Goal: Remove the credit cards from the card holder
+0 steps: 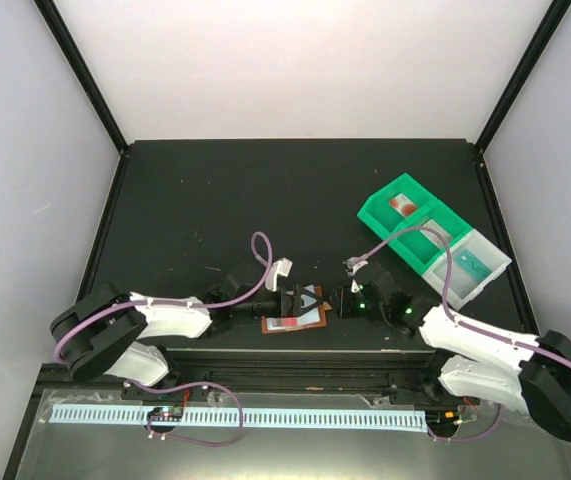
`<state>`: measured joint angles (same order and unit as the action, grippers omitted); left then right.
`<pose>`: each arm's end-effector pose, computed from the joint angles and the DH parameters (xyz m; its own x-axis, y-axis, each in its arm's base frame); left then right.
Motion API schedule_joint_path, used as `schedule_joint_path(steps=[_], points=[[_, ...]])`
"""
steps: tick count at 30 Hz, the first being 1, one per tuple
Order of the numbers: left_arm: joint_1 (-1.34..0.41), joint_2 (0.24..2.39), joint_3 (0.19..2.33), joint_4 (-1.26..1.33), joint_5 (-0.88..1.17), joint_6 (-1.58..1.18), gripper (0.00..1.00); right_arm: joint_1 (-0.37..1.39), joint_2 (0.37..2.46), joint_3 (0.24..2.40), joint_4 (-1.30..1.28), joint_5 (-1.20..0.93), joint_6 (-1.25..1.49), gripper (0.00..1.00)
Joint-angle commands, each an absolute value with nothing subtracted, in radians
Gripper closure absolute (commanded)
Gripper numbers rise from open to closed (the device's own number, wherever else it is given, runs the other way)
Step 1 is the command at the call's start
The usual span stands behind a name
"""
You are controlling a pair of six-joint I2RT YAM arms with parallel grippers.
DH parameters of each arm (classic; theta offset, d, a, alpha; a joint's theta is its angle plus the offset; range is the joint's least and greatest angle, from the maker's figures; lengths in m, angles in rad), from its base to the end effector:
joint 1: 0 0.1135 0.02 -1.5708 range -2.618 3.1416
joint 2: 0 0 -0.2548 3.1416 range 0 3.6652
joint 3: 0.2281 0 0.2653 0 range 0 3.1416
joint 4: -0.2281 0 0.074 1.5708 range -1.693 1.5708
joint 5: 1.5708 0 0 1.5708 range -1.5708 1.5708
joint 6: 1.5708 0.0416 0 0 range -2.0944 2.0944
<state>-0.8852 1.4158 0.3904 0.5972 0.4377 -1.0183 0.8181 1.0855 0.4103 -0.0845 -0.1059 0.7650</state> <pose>0.1558 -0.2183 0.1291 -0.9425 -0.0654 -0.3276 0.2723 0.4179 -0.8667 0.1499 0.1665 0.1447 -0.8785 0.0694 -0.4726 -0.2353 0.7981 0.5546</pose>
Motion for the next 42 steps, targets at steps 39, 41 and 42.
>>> schedule_joint_path(steps=[39,41,42], points=[[-0.747,1.132,0.319,0.177,0.362,-0.965,0.01,0.916,1.361,0.477,0.065,-0.150,0.783,0.85],[-0.748,1.141,0.319,0.196,0.373,-0.965,0.01,0.915,1.380,0.469,0.072,-0.151,0.786,0.86],[-0.747,1.143,0.319,0.207,0.381,-0.966,0.01,0.916,1.386,0.466,0.076,-0.151,0.787,0.86]])
